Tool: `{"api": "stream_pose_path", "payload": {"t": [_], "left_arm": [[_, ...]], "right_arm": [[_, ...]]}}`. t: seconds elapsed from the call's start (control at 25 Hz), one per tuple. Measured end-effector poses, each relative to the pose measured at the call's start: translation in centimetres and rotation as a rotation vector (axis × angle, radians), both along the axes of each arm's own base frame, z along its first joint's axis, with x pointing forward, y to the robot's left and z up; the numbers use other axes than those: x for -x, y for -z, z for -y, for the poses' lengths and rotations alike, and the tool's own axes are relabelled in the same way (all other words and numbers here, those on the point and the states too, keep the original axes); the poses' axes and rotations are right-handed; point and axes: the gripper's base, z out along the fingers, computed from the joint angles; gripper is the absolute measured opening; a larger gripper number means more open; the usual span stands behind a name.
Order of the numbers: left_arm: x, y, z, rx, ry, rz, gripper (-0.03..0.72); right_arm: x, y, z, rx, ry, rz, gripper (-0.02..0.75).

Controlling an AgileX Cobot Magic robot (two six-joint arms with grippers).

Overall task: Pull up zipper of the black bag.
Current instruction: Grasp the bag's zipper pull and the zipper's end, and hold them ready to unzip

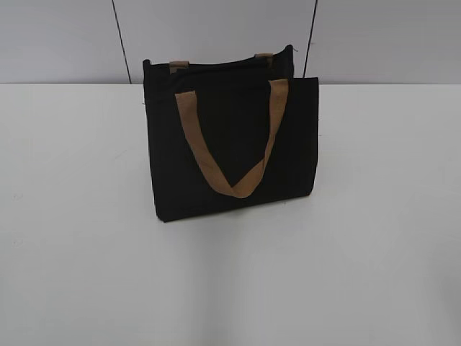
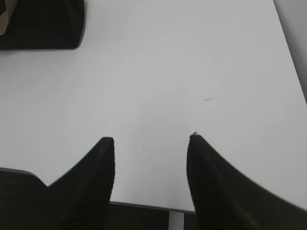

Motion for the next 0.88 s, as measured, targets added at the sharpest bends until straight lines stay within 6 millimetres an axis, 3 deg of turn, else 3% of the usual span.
{"api": "stream_pose_path", "payload": {"t": [0.88], "left_arm": [[0.0, 0.0, 0.05, 0.005, 0.004, 0.0, 0.242]], "right_arm": [[0.0, 0.0, -0.05, -0.005, -0.003, 0.0, 0.377]]}}
